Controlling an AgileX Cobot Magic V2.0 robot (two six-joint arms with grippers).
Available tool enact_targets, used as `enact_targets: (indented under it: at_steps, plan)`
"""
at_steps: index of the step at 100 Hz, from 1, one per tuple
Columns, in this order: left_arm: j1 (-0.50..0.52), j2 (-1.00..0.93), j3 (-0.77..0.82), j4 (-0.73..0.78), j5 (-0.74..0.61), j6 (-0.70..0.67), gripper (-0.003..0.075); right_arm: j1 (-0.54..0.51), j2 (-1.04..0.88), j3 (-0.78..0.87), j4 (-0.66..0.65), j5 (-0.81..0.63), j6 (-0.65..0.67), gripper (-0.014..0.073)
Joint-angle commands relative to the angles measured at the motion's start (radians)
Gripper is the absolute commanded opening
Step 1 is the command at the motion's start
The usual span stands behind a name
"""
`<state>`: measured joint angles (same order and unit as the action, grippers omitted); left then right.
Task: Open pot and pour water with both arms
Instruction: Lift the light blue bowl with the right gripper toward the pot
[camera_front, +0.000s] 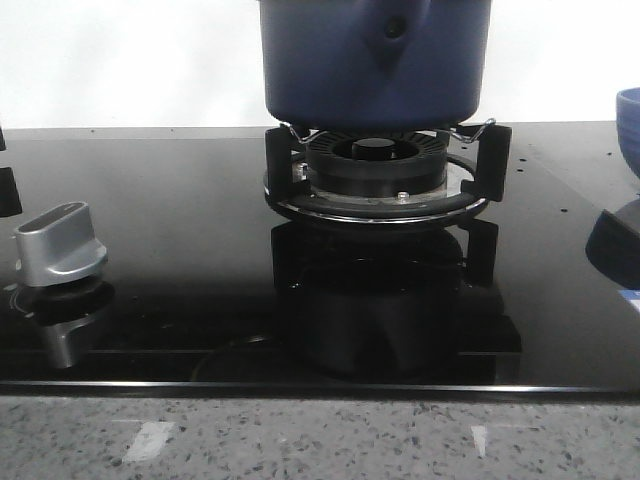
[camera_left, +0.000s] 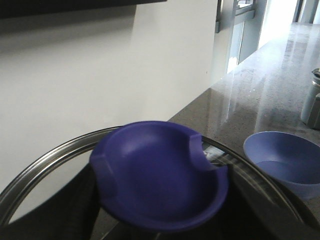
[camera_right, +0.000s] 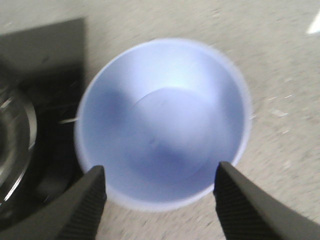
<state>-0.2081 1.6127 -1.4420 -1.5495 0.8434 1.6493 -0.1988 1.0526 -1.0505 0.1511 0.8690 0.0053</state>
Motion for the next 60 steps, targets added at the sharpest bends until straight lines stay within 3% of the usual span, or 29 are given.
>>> enact_targets:
  at_steps: [1,18,43,60]
  plan:
    - [0.03,-0.069,-0.034,-0.078,0.039,-0.011,0.0211,-0.059,0.067,-0.094,-0.008,-0.017,-0.005,0.0423]
    - [0.079,-0.081,-0.034,-0.078,0.075,-0.011,0.0211,-0.144,0.216,-0.166,-0.008,0.042,-0.005,0.0423]
    - [0.096,-0.081,-0.034,-0.076,0.087,-0.011,0.0211,-0.149,0.376,-0.17,-0.006,0.051,-0.005,0.0421]
    - [0.096,-0.081,-0.034,-0.071,0.087,-0.011,0.0239,-0.149,0.432,-0.17,0.007,0.04,-0.005,0.0309]
